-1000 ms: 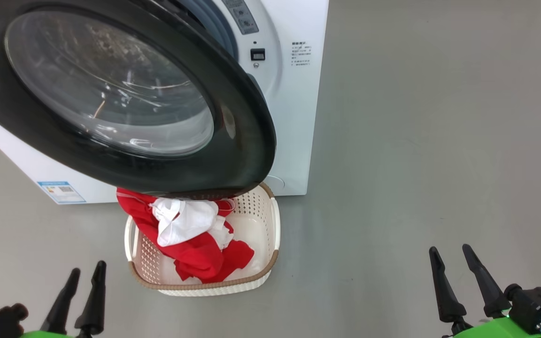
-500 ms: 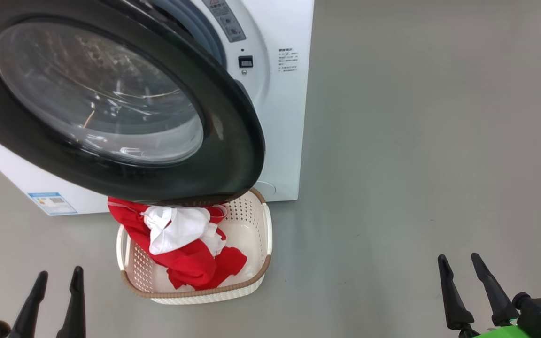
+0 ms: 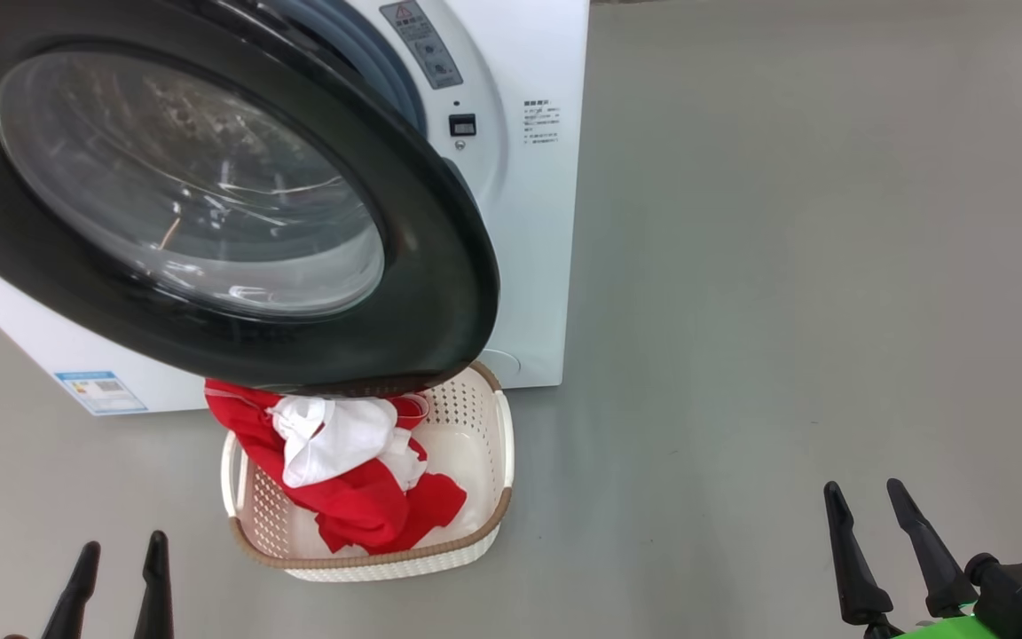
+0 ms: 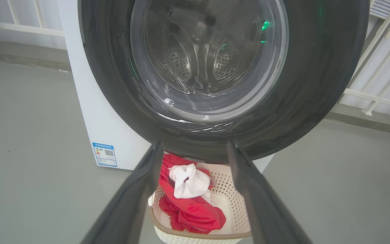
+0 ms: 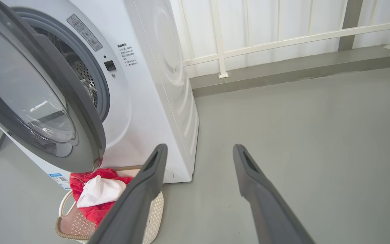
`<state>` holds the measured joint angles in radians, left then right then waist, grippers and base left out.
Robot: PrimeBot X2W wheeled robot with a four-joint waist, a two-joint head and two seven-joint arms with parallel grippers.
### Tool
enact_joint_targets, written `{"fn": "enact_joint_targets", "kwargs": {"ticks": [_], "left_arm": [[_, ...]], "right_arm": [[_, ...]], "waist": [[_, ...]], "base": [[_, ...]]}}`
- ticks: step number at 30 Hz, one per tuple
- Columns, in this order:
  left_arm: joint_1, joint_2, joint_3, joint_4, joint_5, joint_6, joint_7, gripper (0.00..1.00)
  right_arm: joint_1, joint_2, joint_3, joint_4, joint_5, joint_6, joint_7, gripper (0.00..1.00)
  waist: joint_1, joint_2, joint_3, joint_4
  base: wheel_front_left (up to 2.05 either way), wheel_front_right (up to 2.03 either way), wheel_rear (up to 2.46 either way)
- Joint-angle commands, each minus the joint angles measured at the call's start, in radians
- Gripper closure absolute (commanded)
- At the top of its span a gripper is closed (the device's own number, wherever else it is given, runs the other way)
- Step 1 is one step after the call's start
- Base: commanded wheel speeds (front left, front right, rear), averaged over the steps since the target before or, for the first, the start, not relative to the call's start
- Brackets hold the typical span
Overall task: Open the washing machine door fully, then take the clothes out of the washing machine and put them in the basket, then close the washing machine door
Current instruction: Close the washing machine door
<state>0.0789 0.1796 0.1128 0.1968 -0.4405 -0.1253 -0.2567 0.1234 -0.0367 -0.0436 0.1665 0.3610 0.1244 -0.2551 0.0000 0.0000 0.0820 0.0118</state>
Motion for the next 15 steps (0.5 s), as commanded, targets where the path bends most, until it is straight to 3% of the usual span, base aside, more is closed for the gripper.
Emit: {"fn": "enact_joint_targets", "kwargs": {"ticks": [1, 3, 4, 5, 7, 8, 9, 15], "left_arm": [[-0.013, 0.015, 0.037, -0.025, 0.009, -0.005, -0.005, 0.00], [-0.016, 0.013, 0.030, -0.026, 0.010, -0.005, -0.005, 0.00], [-0.018, 0.011, 0.028, -0.027, 0.011, -0.005, -0.005, 0.00], [-0.021, 0.008, 0.025, -0.027, 0.012, -0.005, -0.005, 0.00], [-0.024, 0.001, 0.020, -0.028, 0.014, -0.005, -0.005, 0.00], [-0.024, 0.001, 0.020, -0.028, 0.014, -0.005, -0.005, 0.00], [-0.026, -0.002, 0.015, -0.028, 0.015, -0.005, -0.005, 0.00], [-0.038, -0.028, -0.007, -0.026, 0.019, -0.005, -0.005, 0.00]], "right_arm": [[-0.006, -0.014, 0.029, -0.023, -0.001, 0.006, -0.007, 0.00], [-0.009, -0.014, 0.031, -0.023, -0.001, 0.006, -0.007, 0.00], [-0.011, -0.014, 0.036, -0.023, -0.001, 0.006, -0.007, 0.06], [-0.015, -0.014, 0.043, -0.023, 0.000, 0.006, -0.007, 0.46], [-0.026, -0.014, 0.064, -0.019, 0.003, 0.006, -0.007, 0.82], [-0.026, -0.014, 0.064, -0.019, 0.003, 0.006, -0.007, 0.82], [-0.034, -0.014, 0.076, -0.016, 0.004, 0.006, -0.007, 1.00], [-0.103, -0.014, 0.141, 0.002, 0.021, 0.006, -0.007, 1.00]], "waist": [[0.0000, 0.0000, -0.001, 0.005], [0.0000, 0.0000, -0.001, 0.016], [0.0000, 0.0000, 0.000, 0.022], [0.0000, 0.0000, 0.001, 0.029], [0.0000, 0.0000, 0.002, 0.043], [0.0000, 0.0000, 0.002, 0.043], [0.0000, 0.0000, 0.003, 0.052], [0.0000, 0.0000, 0.005, 0.111]], "base": [[0.00, 0.00, 0.00], [0.00, 0.00, 0.00], [0.00, 0.00, 0.00], [0.00, 0.00, 0.00], [0.00, 0.00, 0.00], [0.00, 0.00, 0.00], [0.00, 0.00, 0.00], [0.00, 0.00, 0.00]]}}
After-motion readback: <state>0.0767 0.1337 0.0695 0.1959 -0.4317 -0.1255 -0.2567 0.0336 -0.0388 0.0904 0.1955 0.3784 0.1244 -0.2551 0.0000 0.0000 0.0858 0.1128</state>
